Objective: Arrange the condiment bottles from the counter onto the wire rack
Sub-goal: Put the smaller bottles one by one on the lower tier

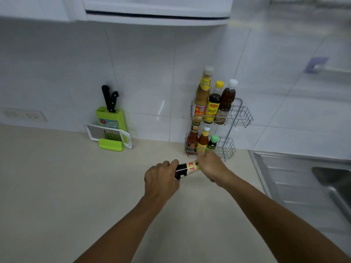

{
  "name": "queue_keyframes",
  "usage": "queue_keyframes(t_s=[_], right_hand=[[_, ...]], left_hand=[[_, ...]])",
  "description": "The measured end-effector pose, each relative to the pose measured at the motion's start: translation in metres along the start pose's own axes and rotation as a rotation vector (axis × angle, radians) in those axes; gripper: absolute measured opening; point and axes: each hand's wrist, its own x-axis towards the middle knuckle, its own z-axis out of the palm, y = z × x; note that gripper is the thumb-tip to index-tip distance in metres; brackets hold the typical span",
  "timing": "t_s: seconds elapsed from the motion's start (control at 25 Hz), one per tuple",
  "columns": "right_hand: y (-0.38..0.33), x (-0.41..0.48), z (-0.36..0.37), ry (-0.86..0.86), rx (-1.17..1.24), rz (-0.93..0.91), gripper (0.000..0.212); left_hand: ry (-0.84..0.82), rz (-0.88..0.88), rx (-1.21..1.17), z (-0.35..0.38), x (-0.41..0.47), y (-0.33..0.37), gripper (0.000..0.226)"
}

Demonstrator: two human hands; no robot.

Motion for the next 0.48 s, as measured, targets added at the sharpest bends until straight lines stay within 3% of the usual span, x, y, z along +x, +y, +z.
queue_keyframes(t_s=[0.08,0.2,0.24,0.28,0.36,0.48], right_hand=[[-0.001,-0.002,-0.017,-0.079,-0.010,-0.081,0.039],[-0.002,-0.004,-0.043,-0.078,-0.134,-0.443,0.030],[-0.001,-0.004,-0.048,-0.080,-0.163,-0.510,0.031],[0.001,-0.002,-0.052,-0.084,-0.171,-0.532,0.033],[0.004,0.006,-0.054,-0.016,-0.193,-0.487,0.037],[0.013,0.022,-0.052,0.084,-0.143,-0.211,0.041]], left_hand=[[-0.188,-0.065,-0.199,-0.011,0.010,0.000,0.031],[-0.661,-0.223,-0.927,-0.028,0.024,0.002,0.020],[-0.758,-0.218,-1.054,-0.031,0.027,0.006,0.018],[-0.791,-0.195,-1.087,-0.031,0.030,0.010,0.018],[-0.681,-0.189,-0.973,-0.025,0.034,0.023,0.024],[-0.374,-0.116,-0.423,-0.013,0.042,0.043,0.042]])
